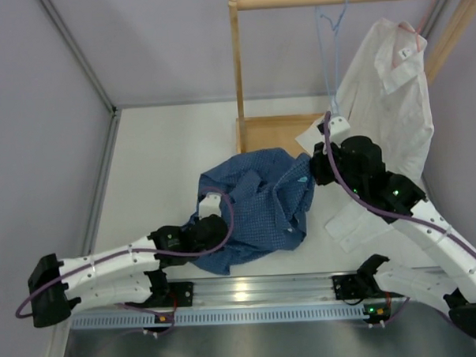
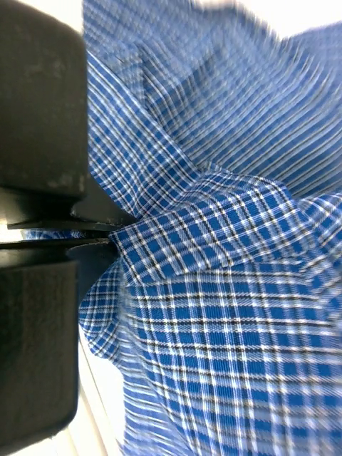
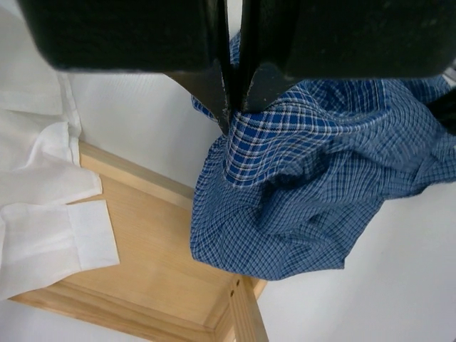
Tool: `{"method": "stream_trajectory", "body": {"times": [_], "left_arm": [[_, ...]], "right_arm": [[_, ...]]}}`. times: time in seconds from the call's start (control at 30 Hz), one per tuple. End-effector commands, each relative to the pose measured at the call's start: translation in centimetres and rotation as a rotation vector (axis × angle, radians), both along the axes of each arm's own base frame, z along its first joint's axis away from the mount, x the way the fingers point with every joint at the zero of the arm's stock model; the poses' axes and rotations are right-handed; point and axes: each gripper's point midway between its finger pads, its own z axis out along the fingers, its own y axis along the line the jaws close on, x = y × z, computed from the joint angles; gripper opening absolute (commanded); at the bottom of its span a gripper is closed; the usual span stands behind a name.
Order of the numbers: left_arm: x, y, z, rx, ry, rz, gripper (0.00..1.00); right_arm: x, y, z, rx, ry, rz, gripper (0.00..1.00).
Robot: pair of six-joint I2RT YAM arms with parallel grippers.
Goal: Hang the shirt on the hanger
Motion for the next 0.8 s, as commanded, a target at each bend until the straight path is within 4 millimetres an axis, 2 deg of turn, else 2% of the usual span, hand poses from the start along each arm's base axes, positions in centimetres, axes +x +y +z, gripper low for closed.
{"method": "stream_trajectory", "body": {"times": [0.0,0.03,0.07,0.1,0.17,0.2,0.23,0.27,0.3,0.33,0.37,0.4,0.43,0.47,0.5,0.53,0.57,0.6,0.63,0.67,0.77], "left_arm": [[3.5,0.7,7.4,-0.107,-0.206,0.165,0.00],[4.4,2.0,8.9,-0.090,-0.270,0.227,0.00],[4.6,3.5,9.7,-0.048,-0.295,0.257,0.00],[5.2,4.1,12.9,-0.081,-0.346,0.301,0.00],[6.1,6.6,17.2,-0.043,-0.464,0.363,0.00],[6.3,7.3,21.3,-0.080,-0.513,0.387,0.00],[6.5,7.9,23.8,-0.082,-0.555,0.393,0.00],[6.7,8.5,26.3,-0.027,-0.608,0.361,0.00],[6.9,8.3,28.5,-0.016,-0.633,0.343,0.00],[6.7,9.2,33.7,-0.045,-0.698,0.322,0.00],[6.6,9.3,35.9,-0.053,-0.724,0.300,0.00],[6.9,8.6,37.6,-0.042,-0.742,0.267,0.00],[6.4,9.6,41.6,-0.067,-0.800,0.245,0.00],[6.3,9.6,43.1,-0.071,-0.822,0.224,0.00],[6.4,8.4,43.9,-0.068,-0.834,0.165,0.00],[6.2,8.9,45.4,-0.057,-0.869,0.144,0.00],[6.6,8.7,45.4,-0.016,-0.887,0.135,0.00],[7.2,10.2,45.3,0.050,-0.904,0.228,0.00],[7.7,10.4,45.5,0.074,-0.924,0.287,0.00],[8.4,9.8,43.5,0.145,-0.905,0.309,0.00],[9.3,9.2,40.1,0.157,-0.858,0.405,0.00]], "right_arm": [[-0.5,0.5,1.5,0.063,-0.046,0.040,0.00],[-0.7,0.7,1.3,0.071,-0.041,0.051,0.00],[-1.1,1.2,0.6,0.083,-0.018,0.077,0.00],[-1.4,1.4,0.7,0.103,-0.026,0.091,0.00],[-2.6,2.7,0.5,0.155,0.000,0.172,0.00],[-3.1,3.0,1.1,0.187,-0.013,0.197,0.00],[-3.5,3.3,1.5,0.206,-0.015,0.222,0.00],[-4.3,4.0,2.3,0.243,-0.008,0.272,0.00],[-4.9,4.2,3.4,0.271,-0.027,0.299,0.00],[-5.7,4.6,5.0,0.307,-0.041,0.339,0.00],[-6.4,4.5,6.4,0.332,-0.068,0.358,0.00],[-6.8,4.5,7.6,0.350,-0.087,0.372,0.00],[-7.3,4.3,9.6,0.374,-0.126,0.385,0.00],[-7.5,3.9,10.7,0.385,-0.154,0.379,0.00],[-8.0,3.3,12.0,0.401,-0.192,0.374,0.00],[-8.0,2.6,13.5,0.414,-0.229,0.343,0.00],[-8.2,2.2,14.2,0.424,-0.246,0.327,0.00],[-8.2,1.9,14.6,0.434,-0.252,0.310,0.00],[-8.2,1.8,14.6,0.441,-0.246,0.300,0.00],[-8.0,1.9,14.4,0.457,-0.224,0.289,0.00],[-7.2,2.6,12.2,0.466,-0.140,0.264,0.00]]}}
